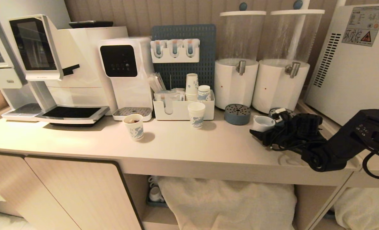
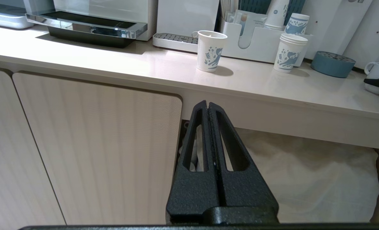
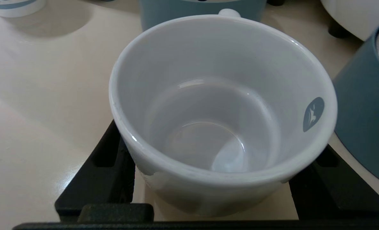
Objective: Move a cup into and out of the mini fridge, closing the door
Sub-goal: Place the ceramic cup on the table
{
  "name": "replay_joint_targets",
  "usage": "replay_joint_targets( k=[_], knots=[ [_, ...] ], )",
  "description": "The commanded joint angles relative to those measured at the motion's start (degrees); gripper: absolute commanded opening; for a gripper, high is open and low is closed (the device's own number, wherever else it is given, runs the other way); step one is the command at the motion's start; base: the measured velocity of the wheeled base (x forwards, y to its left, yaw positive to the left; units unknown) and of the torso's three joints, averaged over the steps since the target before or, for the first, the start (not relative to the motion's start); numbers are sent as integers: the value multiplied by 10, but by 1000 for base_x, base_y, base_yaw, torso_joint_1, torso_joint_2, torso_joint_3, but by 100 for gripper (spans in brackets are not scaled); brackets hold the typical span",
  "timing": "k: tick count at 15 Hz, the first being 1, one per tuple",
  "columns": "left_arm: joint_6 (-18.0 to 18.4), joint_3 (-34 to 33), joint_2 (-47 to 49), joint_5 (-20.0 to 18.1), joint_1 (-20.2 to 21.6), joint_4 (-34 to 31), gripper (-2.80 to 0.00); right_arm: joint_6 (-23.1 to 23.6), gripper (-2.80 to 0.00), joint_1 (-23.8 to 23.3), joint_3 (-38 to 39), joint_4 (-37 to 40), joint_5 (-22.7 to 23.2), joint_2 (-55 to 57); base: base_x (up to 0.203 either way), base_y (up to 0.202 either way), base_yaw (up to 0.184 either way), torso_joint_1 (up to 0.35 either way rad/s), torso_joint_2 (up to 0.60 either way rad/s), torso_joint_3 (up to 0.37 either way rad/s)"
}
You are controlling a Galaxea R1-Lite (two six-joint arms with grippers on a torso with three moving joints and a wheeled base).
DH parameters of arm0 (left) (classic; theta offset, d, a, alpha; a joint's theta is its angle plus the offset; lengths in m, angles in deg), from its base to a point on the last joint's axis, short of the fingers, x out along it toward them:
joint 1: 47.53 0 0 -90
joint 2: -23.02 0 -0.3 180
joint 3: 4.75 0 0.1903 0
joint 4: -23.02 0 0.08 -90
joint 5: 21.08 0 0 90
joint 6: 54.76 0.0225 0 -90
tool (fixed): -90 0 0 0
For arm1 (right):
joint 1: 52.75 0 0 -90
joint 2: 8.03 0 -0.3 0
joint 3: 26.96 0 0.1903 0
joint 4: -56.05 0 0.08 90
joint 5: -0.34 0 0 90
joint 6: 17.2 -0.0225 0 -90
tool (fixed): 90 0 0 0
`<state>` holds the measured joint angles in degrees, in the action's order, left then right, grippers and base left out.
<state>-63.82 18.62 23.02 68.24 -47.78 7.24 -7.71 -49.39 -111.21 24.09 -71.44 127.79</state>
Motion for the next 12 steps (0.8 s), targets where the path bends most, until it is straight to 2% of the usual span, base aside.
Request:
replay_joint_targets(
  k=[1,2,3,6,7,12],
  knots=[
    [-1,-23,-3,0,0,1,-280,2,-280,-2,-7,11,-3,17,0,0,0,0,0,0],
    [-1,-23,-3,0,0,1,-280,2,-280,-3,-17,14,-13,22,0,0,0,0,0,0],
    [-1,-23,-3,0,0,1,-280,2,-280,-3,-27,19,-42,30,0,0,0,0,0,0],
    [-1,-23,-3,0,0,1,-280,-1,-280,-3,-40,26,-67,41,0,0,0,0,0,0],
    [-1,-23,-3,0,1,1,-280,-2,-280,-3,-49,28,-92,47,0,0,0,0,0,0],
    [-1,-23,-3,0,0,1,-280,-2,-280,-3,-49,26,-105,59,0,0,0,0,0,0]
  ],
)
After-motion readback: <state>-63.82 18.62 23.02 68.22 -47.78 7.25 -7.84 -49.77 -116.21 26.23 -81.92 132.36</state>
